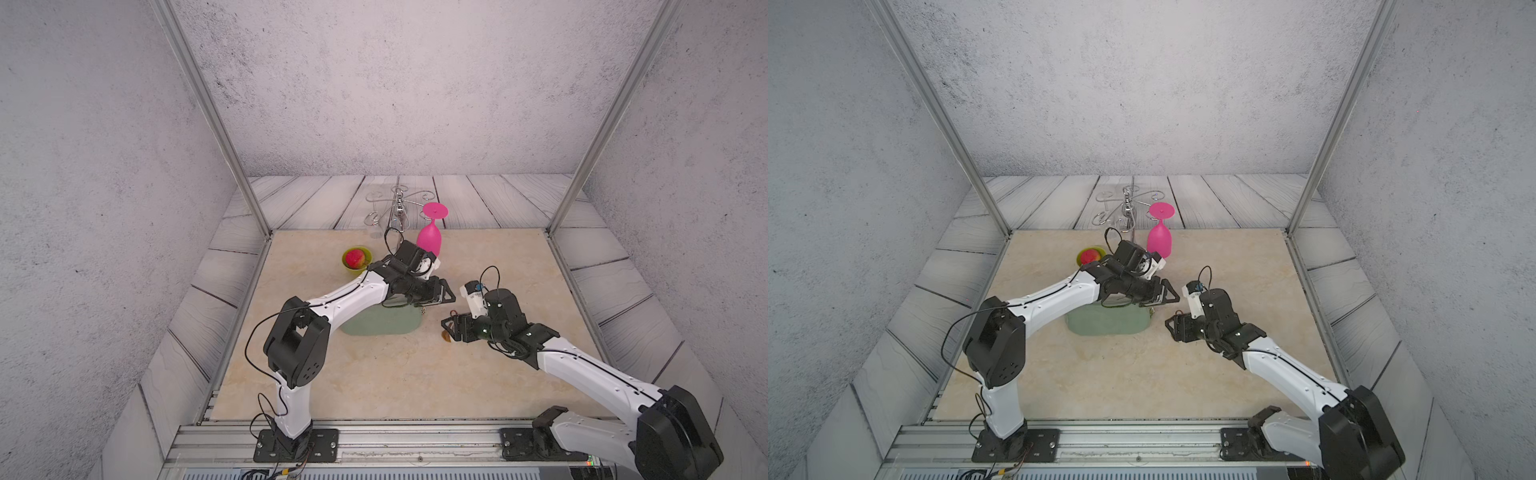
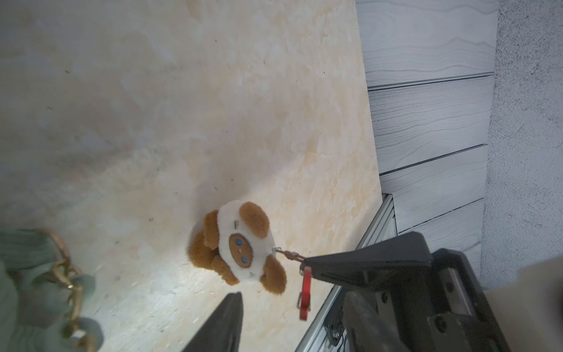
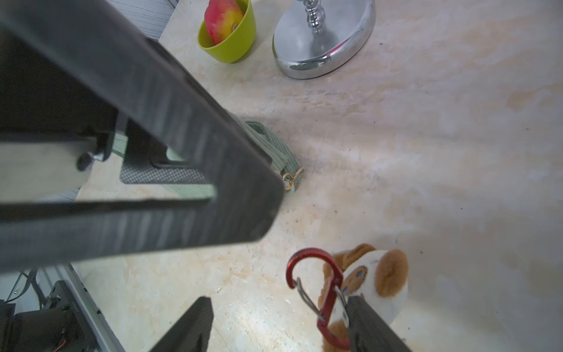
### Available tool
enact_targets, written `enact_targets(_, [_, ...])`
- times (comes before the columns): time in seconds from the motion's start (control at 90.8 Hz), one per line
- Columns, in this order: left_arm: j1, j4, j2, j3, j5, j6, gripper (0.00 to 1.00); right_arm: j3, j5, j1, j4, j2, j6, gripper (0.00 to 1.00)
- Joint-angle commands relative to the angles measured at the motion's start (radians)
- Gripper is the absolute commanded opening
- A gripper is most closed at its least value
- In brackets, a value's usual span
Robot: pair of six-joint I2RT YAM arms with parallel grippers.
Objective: Remove the decoration from the bag
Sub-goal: Place the decoration item at the center of the board.
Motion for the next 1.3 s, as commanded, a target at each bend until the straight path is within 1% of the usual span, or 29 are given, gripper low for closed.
enact_targets(0.0, [-0.016, 0.038, 0.025, -0.016, 0.02, -0.01, 0.62, 0.04, -0.003, -0.005, 0.008, 0.01, -0.006, 0.74])
enact_targets(0.286, [-0.026, 0.065, 0.048, -0.046, 0.032, -0.025, 0.56, 0.057, -0.005, -0.011, 0.015, 0.029, -0.003, 0.74])
enact_targets(0.539, [-0.029, 0.094, 0.075, -0.052, 0.04, -0.042, 0.42, 0.052, -0.013, -0.014, 0.025, 0.035, 0.002, 0.74])
enact_targets(0.76, [-0.032, 0.117, 0.095, -0.048, 0.048, -0.056, 0.41, 0.048, -0.022, -0.016, 0.033, 0.042, 0.007, 0.74])
enact_targets(0.815, [-0.032, 0.121, 0.097, -0.047, 0.049, -0.061, 0.39, 0.047, -0.023, -0.016, 0.034, 0.046, 0.009, 0.74])
enact_targets(0.881, [-0.034, 0.128, 0.102, -0.047, 0.052, -0.064, 0.32, 0.046, -0.023, -0.016, 0.038, 0.047, 0.01, 0.74])
enact_targets(0.947, [-0.035, 0.131, 0.106, -0.046, 0.055, -0.068, 0.27, 0.046, -0.023, -0.016, 0.042, 0.049, 0.013, 0.74])
enact_targets(1.079, [-0.038, 0.134, 0.11, -0.05, 0.057, -0.07, 0.07, 0.045, -0.02, -0.017, 0.045, 0.052, 0.015, 0.74])
enact_targets(1.112, [-0.038, 0.133, 0.111, -0.053, 0.057, -0.07, 0.01, 0.046, -0.019, -0.017, 0.046, 0.052, 0.015, 0.74])
enact_targets(1.288, [-0.038, 0.138, 0.117, -0.061, 0.04, -0.073, 0.0, 0.062, -0.016, -0.02, 0.015, 0.043, 0.012, 0.74])
